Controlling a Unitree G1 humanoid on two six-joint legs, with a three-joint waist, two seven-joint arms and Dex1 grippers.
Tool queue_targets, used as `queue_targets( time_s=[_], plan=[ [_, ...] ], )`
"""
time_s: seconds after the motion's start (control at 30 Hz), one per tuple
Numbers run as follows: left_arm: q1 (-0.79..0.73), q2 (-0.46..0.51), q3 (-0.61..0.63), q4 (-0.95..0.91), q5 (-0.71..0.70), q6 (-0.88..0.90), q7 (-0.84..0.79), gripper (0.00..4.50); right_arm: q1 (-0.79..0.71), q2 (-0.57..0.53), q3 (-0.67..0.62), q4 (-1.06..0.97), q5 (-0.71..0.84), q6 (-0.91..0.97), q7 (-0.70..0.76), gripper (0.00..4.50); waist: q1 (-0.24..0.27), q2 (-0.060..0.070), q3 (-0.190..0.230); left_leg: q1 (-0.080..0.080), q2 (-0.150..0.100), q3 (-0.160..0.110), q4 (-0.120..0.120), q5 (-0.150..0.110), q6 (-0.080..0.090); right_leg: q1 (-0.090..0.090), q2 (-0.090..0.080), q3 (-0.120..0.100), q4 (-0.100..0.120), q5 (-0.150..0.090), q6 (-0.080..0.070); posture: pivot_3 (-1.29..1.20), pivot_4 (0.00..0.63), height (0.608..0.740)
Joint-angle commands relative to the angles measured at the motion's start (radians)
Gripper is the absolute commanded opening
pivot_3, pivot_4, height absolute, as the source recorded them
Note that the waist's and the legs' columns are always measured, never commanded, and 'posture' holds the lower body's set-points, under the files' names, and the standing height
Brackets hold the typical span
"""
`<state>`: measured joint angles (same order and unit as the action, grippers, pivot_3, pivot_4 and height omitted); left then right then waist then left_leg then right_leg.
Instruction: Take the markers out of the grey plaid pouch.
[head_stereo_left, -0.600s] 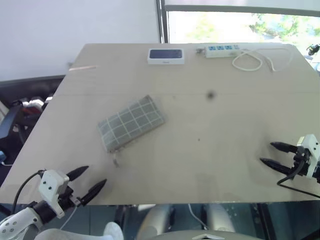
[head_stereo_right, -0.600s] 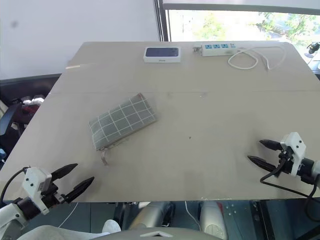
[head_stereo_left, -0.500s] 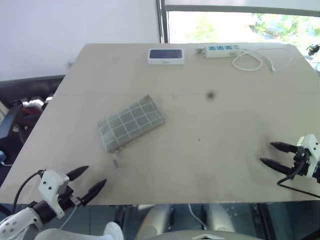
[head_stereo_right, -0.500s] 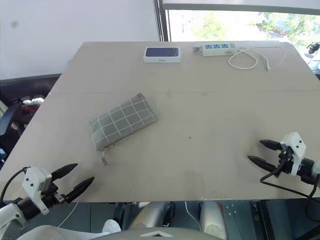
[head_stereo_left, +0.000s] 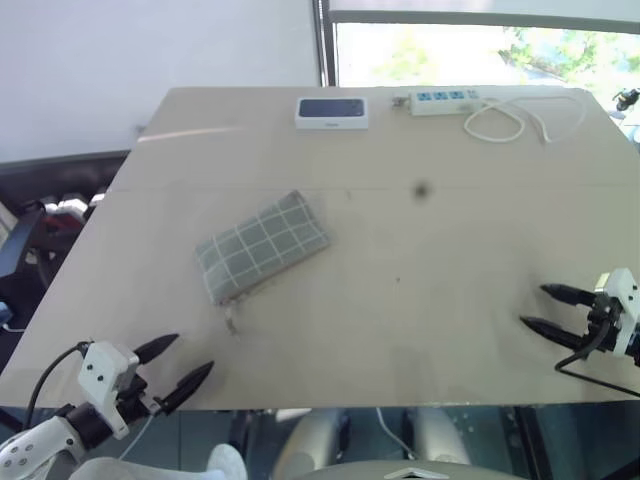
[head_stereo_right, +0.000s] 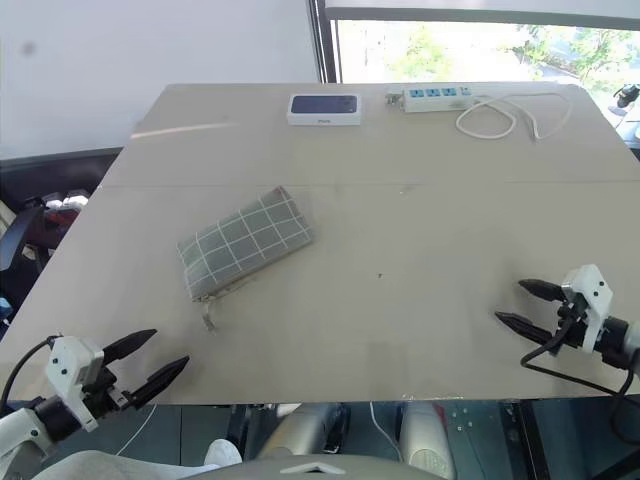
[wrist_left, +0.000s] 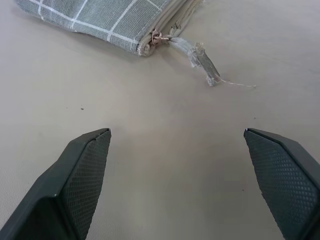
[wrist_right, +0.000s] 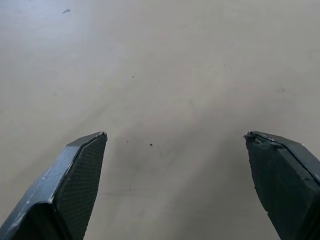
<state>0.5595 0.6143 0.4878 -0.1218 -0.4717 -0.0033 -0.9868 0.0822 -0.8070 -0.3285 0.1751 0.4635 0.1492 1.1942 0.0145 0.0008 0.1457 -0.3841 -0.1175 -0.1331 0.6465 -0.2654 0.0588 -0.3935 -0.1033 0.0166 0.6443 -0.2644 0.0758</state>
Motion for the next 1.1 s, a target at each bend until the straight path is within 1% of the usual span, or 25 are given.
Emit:
queue_targets(
  time_s=[0.03,0.33,0.47,0.6,0.77,0.87,0.93,1.1],
  plan=[
    [0.004,0.007,0.009,-0.016,-0.004,0.002,-0.002,4.41,-0.007,-0.004,-0.019,-0.018,0.019,-0.002,0.010,4.50,0.000,0.000,0.000,0.000,0.000,0.000,0.000,0.000,0.000,0.000,0.000,0.000,0.000,0.000,0.000,0.00,0.150,0.738],
    [-0.052,0.031,0.006,0.014,0.020,0.017,0.011,4.41,-0.028,0.003,-0.004,-0.030,0.025,0.002,0.012,4.50,0.000,0.000,0.000,0.000,0.000,0.000,0.000,0.000,0.000,0.000,0.000,0.000,0.001,0.000,0.000,0.00,0.150,0.738],
    [-0.083,0.056,0.008,0.028,0.100,0.019,0.084,4.41,-0.020,0.010,-0.004,-0.055,0.046,0.021,0.020,4.50,0.000,0.000,0.000,0.000,0.000,0.000,0.000,0.000,-0.001,0.000,0.000,0.000,0.001,0.000,0.000,0.00,0.150,0.738],
    [-0.138,0.098,0.016,0.114,0.170,-0.025,0.118,4.41,-0.008,0.013,-0.002,-0.093,0.053,0.043,0.021,4.50,0.000,0.001,-0.001,0.001,0.000,0.000,0.000,0.000,-0.001,0.000,0.000,0.000,0.002,0.000,0.000,0.00,0.150,0.738],
    [-0.257,0.163,-0.003,0.289,0.220,-0.158,0.097,4.41,-0.024,0.001,-0.007,-0.105,0.056,0.056,0.025,4.50,0.000,0.001,-0.001,0.001,0.000,0.000,0.000,0.000,-0.001,0.000,0.000,0.000,0.003,0.000,0.000,0.00,0.150,0.738],
    [-0.308,0.211,-0.068,0.384,0.331,-0.359,0.086,4.41,-0.047,-0.005,-0.006,-0.103,0.056,0.058,0.028,4.50,0.000,0.001,-0.001,0.002,0.000,0.000,0.001,0.000,-0.001,0.000,0.000,0.000,0.004,0.000,0.000,0.00,0.150,0.738],
    [-0.328,0.233,-0.103,0.443,0.382,-0.486,0.086,4.41,-0.053,-0.003,-0.007,-0.111,0.059,0.062,0.025,4.50,0.000,0.002,-0.002,0.002,0.000,0.000,0.001,0.002,-0.004,0.000,0.000,0.001,0.004,0.000,0.000,0.00,0.150,0.738],
    [-0.448,0.245,-0.194,0.576,0.544,-0.730,0.204,4.41,-0.063,0.018,0.004,-0.179,0.094,0.101,0.012,4.50,0.002,0.008,-0.005,0.001,0.000,0.001,0.000,0.002,-0.004,0.000,-0.001,0.001,0.003,0.000,0.000,0.00,0.150,0.738]
  ],
)
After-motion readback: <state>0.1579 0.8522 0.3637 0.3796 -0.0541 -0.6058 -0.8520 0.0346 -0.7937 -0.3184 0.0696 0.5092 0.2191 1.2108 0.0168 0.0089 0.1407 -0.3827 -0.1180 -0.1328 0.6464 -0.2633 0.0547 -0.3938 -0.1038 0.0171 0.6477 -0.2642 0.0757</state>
